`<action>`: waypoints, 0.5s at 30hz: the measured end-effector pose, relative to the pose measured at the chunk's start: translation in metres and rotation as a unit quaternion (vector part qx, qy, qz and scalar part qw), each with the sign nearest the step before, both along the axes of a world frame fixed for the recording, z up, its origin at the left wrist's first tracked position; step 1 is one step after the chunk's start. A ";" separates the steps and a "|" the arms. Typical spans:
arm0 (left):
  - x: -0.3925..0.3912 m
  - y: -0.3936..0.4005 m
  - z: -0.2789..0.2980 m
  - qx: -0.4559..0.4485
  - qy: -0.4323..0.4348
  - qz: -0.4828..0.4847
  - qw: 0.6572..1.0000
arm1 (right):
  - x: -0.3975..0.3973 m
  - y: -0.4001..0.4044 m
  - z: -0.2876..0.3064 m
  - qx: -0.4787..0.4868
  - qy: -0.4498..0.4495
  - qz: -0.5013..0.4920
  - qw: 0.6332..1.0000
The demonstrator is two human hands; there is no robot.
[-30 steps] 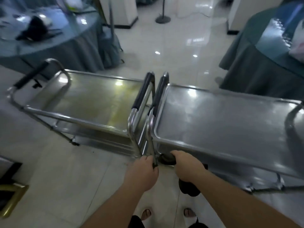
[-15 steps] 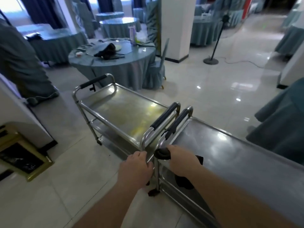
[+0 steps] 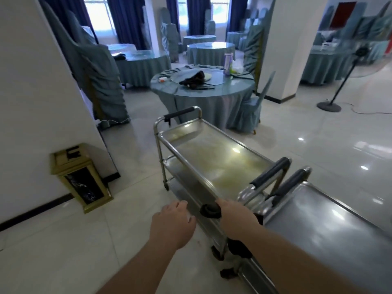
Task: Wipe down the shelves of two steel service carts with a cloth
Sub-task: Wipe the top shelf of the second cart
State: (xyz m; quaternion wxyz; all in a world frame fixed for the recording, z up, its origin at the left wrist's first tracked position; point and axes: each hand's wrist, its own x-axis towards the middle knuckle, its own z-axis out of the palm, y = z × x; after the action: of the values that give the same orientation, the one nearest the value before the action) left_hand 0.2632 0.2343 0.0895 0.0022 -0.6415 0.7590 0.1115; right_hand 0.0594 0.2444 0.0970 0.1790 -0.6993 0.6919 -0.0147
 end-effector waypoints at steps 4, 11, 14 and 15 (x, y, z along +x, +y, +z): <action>0.089 -0.035 0.004 -0.010 -0.010 0.031 0.999 | 0.080 -0.047 -0.006 0.007 -0.006 0.028 1.000; 0.242 -0.072 -0.005 -0.001 0.001 0.085 0.996 | 0.220 -0.109 -0.020 0.046 -0.003 0.056 0.997; 0.285 -0.083 -0.018 0.025 0.011 0.111 0.993 | 0.268 -0.126 -0.027 0.065 0.007 0.090 0.994; 0.296 -0.087 -0.021 0.033 0.013 0.117 0.992 | 0.281 -0.133 -0.030 0.069 0.009 0.104 0.992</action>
State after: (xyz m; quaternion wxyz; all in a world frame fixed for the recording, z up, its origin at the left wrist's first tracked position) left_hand 0.5593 0.1476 0.0681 0.0005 -0.7243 0.6743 0.1439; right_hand 0.3402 0.1111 0.0671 0.2206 -0.7534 0.6167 0.0581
